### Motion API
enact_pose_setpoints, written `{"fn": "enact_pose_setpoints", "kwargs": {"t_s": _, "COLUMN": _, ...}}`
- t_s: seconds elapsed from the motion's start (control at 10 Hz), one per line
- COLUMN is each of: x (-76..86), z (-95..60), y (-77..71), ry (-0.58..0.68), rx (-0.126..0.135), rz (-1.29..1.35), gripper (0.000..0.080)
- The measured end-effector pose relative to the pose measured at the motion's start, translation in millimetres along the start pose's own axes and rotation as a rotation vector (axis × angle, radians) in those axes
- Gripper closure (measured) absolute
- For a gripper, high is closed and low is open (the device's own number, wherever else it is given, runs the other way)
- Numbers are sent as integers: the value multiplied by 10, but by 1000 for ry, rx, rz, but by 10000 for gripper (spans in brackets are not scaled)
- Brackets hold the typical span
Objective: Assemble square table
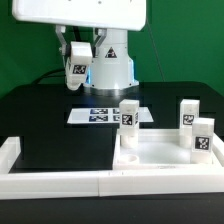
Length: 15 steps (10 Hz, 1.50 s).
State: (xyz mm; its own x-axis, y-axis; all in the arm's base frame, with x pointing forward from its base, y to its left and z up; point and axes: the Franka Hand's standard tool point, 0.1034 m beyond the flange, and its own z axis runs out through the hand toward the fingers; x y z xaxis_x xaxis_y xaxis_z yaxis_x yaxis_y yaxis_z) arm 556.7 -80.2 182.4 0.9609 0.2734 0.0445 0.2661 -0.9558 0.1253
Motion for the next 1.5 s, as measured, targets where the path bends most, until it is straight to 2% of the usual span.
{"fn": "enact_pose_setpoints", "kwargs": {"t_s": 0.1, "x": 101, "z": 26, "y": -36, "ry": 87, "rx": -6, "rz": 26, "gripper": 508}}
{"fn": "enact_pose_setpoints", "kwargs": {"t_s": 0.2, "x": 277, "z": 16, "y": -119, "ry": 175, "rx": -13, "rz": 57, "gripper": 508}}
{"fn": "enact_pose_setpoints", "kwargs": {"t_s": 0.3, "x": 384, "z": 37, "y": -191, "ry": 207, "rx": -10, "rz": 74, "gripper": 508}}
{"fn": "enact_pose_setpoints", "kwargs": {"t_s": 0.4, "x": 523, "z": 31, "y": -206, "ry": 281, "rx": -33, "rz": 98, "gripper": 508}}
{"fn": "enact_pose_setpoints", "kwargs": {"t_s": 0.5, "x": 665, "z": 76, "y": -266, "ry": 366, "rx": -70, "rz": 120, "gripper": 508}}
{"fn": "enact_pose_setpoints", "kwargs": {"t_s": 0.6, "x": 754, "z": 149, "y": -393, "ry": 404, "rx": -81, "rz": 146, "gripper": 508}}
{"fn": "enact_pose_setpoints", "kwargs": {"t_s": 0.7, "x": 835, "z": 159, "y": -506, "ry": 449, "rx": -93, "rz": 153, "gripper": 508}}
{"fn": "enact_pose_setpoints", "kwargs": {"t_s": 0.8, "x": 808, "z": 165, "y": -450, "ry": 453, "rx": -106, "rz": 135, "gripper": 508}}
{"fn": "enact_pose_setpoints", "kwargs": {"t_s": 1.1, "x": 793, "z": 181, "y": -437, "ry": 448, "rx": -104, "rz": 142, "gripper": 508}}
{"fn": "enact_pose_setpoints", "kwargs": {"t_s": 1.2, "x": 701, "z": 206, "y": -361, "ry": 429, "rx": -118, "rz": 85, "gripper": 508}}
{"fn": "enact_pose_setpoints", "kwargs": {"t_s": 1.3, "x": 451, "z": 267, "y": -120, "ry": 378, "rx": -106, "rz": 59, "gripper": 508}}
{"fn": "enact_pose_setpoints", "kwargs": {"t_s": 1.4, "x": 384, "z": 328, "y": -53, "ry": 380, "rx": -81, "rz": 97, "gripper": 508}}
{"fn": "enact_pose_setpoints", "kwargs": {"t_s": 1.5, "x": 386, "z": 388, "y": -141, "ry": 376, "rx": -56, "rz": 78, "gripper": 508}}
